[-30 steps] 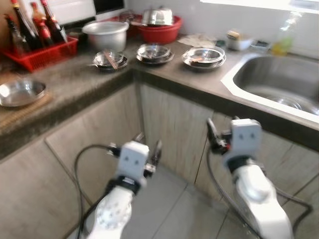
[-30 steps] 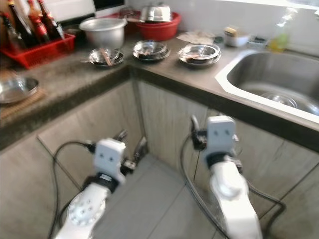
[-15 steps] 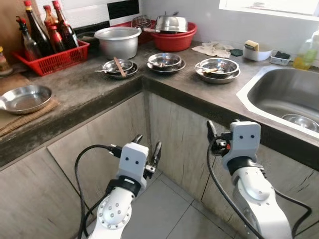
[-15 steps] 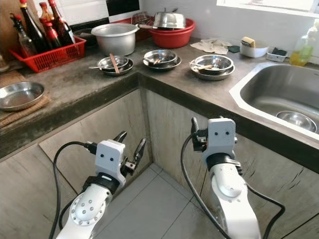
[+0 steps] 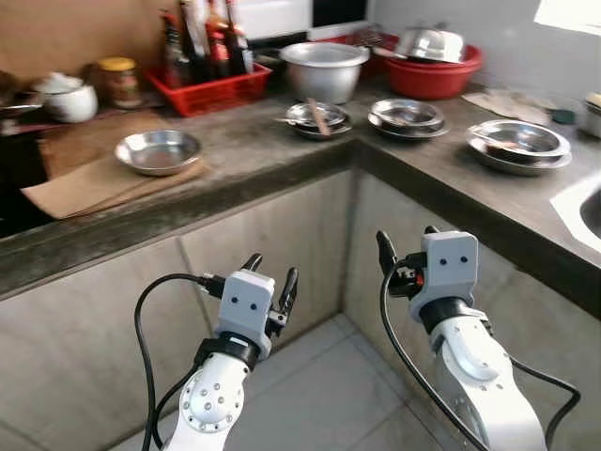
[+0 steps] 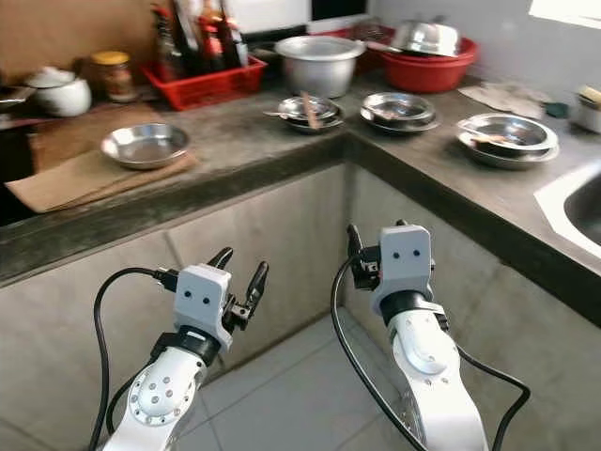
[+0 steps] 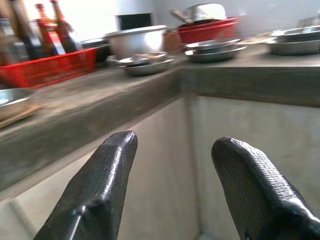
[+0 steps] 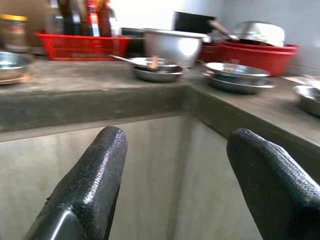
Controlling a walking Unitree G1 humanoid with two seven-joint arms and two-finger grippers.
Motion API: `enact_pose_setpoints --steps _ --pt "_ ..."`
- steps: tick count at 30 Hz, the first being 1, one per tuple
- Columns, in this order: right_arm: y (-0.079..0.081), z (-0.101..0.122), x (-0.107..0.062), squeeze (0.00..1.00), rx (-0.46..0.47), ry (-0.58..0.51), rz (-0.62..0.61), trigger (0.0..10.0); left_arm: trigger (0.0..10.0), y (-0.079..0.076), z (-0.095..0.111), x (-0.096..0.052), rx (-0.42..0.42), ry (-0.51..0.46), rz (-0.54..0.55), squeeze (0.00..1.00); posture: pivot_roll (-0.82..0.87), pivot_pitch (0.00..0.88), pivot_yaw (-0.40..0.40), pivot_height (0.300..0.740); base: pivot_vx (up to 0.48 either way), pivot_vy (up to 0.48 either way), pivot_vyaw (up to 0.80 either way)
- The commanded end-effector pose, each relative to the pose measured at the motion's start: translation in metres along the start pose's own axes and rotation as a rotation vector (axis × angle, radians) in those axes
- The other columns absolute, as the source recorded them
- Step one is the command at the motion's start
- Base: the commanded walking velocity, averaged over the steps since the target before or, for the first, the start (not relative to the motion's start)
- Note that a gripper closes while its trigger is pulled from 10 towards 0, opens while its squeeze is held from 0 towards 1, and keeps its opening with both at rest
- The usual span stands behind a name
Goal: Kitchen organization
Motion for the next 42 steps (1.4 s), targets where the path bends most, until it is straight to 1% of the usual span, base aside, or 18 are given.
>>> enact_pose_setpoints --steps 1,3,6,7,9,12,18,25,33,36,42 --pt "0.0005 0.0043 0.0009 0.0 0.001 -0.02 0.0 10.0 10.0 0.0004 0.0009 -0.0001 0.009 -0.004 0.008 0.0 0.1 0.061 -0.004 0.74 0.364 0.0 0.8" --pt "0.0005 0.0044 0.0009 0.0 0.001 -0.021 -0.001 10.0 10.0 0.0003 0.0009 -0.0001 0.008 -0.004 0.006 0.0 0.09 0.062 -0.005 0.74 0.364 0.0 0.8" --pt "0.0009 0.0011 0.0022 0.0 -0.041 0.018 -0.007 10.0 10.0 -0.0006 0.0015 -0.0008 0.004 -0.023 0.002 0.0 0.09 0.062 -0.003 0.74 0.365 0.0 0.8" --pt "0.0012 0.0013 0.0027 0.0 -0.046 0.023 -0.005 10.0 10.0 -0.0004 0.0016 -0.0013 -0.012 -0.022 0.005 0.0 0.09 0.062 -0.003 0.74 0.368 0.0 0.8" --pt "0.0014 0.0023 0.003 0.0 -0.043 0.021 0.003 10.0 10.0 0.0005 0.0009 -0.0013 -0.028 -0.014 0.008 0.0 0.1 0.061 -0.005 0.74 0.347 0.0 0.8" --pt "0.0018 0.0047 0.004 0.0 -0.007 -0.007 -0.01 10.0 10.0 0.0047 -0.0018 -0.001 -0.016 0.008 0.028 0.0 0.09 0.063 -0.004 0.74 0.17 0.0 0.0" --pt "0.0005 0.0045 0.0036 0.0 0.017 -0.011 -0.014 10.0 10.0 0.0045 -0.0015 0.0 -0.002 0.004 0.025 0.0 0.1 0.063 -0.003 0.74 0.0 0.0 0.0" --pt "0.0015 0.0049 0.0022 0.0 0.008 -0.018 0.003 10.0 10.0 0.0036 -0.0008 -0.0001 -0.002 0.0 0.027 0.0 0.1 0.058 -0.002 0.74 0.0 0.0 0.0" --pt "0.0039 0.0052 0.004 0.0 0.001 -0.023 0.018 10.0 10.0 0.0035 0.0009 0.001 0.008 -0.008 0.025 0.0 0.1 0.055 -0.005 0.74 0.0 0.0 0.8" --pt "0.0035 0.0051 0.005 0.0 0.0 -0.024 0.018 10.0 10.0 0.0038 0.0009 0.0008 0.004 -0.009 0.026 0.0 0.1 0.051 -0.007 0.74 0.25 0.0 0.62" --pt "0.0027 0.0054 0.0062 0.0 0.027 -0.028 0.017 10.0 10.0 0.0057 0.0022 0.0004 0.01 -0.017 0.034 0.0 0.1 0.045 -0.01 0.74 0.312 0.0 0.0"
Point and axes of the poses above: a point about 5 cm out from each wrist's last joint towards the gripper, its own x axis pointing out of the wrist towards the gripper, its own z axis along the axis of the wrist's last joint, y = z × x, the point moved 2 cm from there along x, pointing out of the wrist towards the gripper, and after that the axes turned 9 degrees about -x, right-handed, at the moved point
